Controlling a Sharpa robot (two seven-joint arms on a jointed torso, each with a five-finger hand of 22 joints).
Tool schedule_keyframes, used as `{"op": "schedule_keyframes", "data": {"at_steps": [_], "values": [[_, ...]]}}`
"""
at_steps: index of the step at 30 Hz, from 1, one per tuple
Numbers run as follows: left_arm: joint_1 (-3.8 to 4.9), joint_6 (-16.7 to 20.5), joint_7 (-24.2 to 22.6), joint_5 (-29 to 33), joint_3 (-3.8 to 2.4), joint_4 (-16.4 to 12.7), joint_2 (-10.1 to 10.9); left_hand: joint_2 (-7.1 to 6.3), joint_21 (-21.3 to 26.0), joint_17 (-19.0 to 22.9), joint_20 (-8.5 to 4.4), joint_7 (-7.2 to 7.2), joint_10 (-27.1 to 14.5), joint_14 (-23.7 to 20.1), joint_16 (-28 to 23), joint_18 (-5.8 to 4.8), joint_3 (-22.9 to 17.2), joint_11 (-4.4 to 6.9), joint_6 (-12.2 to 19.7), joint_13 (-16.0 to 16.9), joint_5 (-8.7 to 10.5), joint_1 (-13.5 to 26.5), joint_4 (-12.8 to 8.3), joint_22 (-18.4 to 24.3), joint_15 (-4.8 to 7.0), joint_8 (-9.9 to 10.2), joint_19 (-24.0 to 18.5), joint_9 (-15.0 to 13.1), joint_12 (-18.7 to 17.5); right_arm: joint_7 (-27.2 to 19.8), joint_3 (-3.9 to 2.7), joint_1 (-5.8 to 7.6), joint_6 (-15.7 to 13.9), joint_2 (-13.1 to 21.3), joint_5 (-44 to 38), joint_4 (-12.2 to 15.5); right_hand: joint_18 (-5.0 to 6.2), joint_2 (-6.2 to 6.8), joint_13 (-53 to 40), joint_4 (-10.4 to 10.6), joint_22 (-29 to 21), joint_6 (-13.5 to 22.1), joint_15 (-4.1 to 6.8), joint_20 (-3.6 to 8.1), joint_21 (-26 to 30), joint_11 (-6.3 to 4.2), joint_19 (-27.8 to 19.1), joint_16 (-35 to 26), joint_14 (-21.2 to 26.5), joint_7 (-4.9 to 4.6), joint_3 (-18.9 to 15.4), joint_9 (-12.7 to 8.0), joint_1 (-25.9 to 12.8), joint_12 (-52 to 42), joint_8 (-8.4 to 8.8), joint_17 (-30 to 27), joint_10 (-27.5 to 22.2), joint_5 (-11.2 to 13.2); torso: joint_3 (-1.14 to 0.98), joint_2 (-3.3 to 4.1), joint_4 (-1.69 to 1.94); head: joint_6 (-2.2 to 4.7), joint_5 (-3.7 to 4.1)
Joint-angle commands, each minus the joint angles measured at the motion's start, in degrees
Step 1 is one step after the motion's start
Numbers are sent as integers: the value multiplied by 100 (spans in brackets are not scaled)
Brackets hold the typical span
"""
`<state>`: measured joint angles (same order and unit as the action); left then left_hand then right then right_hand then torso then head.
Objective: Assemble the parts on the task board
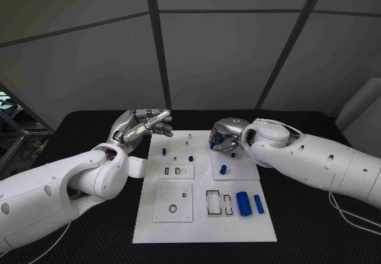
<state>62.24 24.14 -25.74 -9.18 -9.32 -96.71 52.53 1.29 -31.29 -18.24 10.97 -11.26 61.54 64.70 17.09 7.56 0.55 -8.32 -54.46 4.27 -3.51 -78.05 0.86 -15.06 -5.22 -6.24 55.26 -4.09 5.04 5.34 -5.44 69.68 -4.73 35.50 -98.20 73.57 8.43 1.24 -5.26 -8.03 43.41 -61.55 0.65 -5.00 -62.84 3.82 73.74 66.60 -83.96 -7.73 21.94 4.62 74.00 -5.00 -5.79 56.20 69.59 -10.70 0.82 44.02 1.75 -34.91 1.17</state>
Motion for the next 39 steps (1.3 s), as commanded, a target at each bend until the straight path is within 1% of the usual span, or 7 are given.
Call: {"op": "schedule_keyframes", "data": {"at_steps": [1,9,19,23,31,34,39], "values": [[12,-67,-11,-40,-5,-18,6,37,-20,-5,-4,-28,-30,-51,11,262,36,-21,14,-10,3,11,1,-6,0,19,-29,7,-36,-25,-3,11,-203,1,-33,22,-71,-47,-40,-2,86,-166,71,27,-79,-33,45,55,-173,34,77,67,118,-50,-87,42,123,24,4,11,3,0,8],[14,-69,-8,-40,-5,2,15,49,-37,-21,-1,-34,-43,-59,13,262,41,-27,23,-11,3,11,0,-18,-3,32,-45,7,-51,-27,-4,10,-756,26,-11,93,-97,-107,-120,-36,297,-365,121,81,-248,-95,86,177,-184,79,200,149,242,-102,-178,160,305,57,0,20,5,23,3],[17,-75,-8,-40,-6,22,50,56,-53,-35,4,-42,-55,-70,14,261,50,-33,33,-12,4,16,1,-29,-9,45,-64,8,-64,-96,-6,13,-1652,-88,134,14,-107,-41,-139,-59,363,-333,112,87,-312,-73,84,230,-184,48,240,166,256,-55,-147,204,269,-6,9,30,-6,93,2],[18,-79,-9,-40,-7,41,49,56,-53,-35,4,-42,-55,-70,14,261,50,-33,33,-12,4,16,1,-29,-9,45,-64,8,-64,-123,-6,29,-1743,-310,187,-203,-107,-40,-140,-59,365,-333,111,86,-314,-72,84,231,-184,46,241,167,256,-54,-147,205,269,-8,-5,41,16,115,11],[21,-85,-12,-40,-7,66,17,59,-60,-43,7,-46,-61,-82,11,260,56,-37,37,-12,4,19,2,-34,-13,51,-77,8,-70,-118,-6,50,-1823,-753,217,-655,-109,-26,-145,-54,380,-327,104,83,-329,-62,81,252,-185,33,247,172,248,-42,-139,226,259,-13,9,49,32,143,1],[22,-90,-11,-40,-7,82,-1,59,-60,-43,7,-46,-61,-82,11,260,56,-37,37,-12,4,19,2,-34,-13,51,-77,8,-70,-98,-7,55,-1800,-902,220,-793,-111,-8,-150,-47,389,-321,99,80,-340,-56,78,270,-186,28,244,176,233,-32,-133,246,252,-15,1,53,24,142,-14],[28,-91,-7,-40,-8,99,-22,62,-64,-48,9,-47,-64,-90,10,260,60,-39,39,-11,4,22,3,-38,-16,55,-88,7,-74,-97,-6,60,-1687,-1090,221,-977,-113,5,-156,-31,406,-320,94,74,-355,-52,77,290,-188,26,240,181,213,-24,-128,265,248,-12,11,70,48,148,-4]]}}
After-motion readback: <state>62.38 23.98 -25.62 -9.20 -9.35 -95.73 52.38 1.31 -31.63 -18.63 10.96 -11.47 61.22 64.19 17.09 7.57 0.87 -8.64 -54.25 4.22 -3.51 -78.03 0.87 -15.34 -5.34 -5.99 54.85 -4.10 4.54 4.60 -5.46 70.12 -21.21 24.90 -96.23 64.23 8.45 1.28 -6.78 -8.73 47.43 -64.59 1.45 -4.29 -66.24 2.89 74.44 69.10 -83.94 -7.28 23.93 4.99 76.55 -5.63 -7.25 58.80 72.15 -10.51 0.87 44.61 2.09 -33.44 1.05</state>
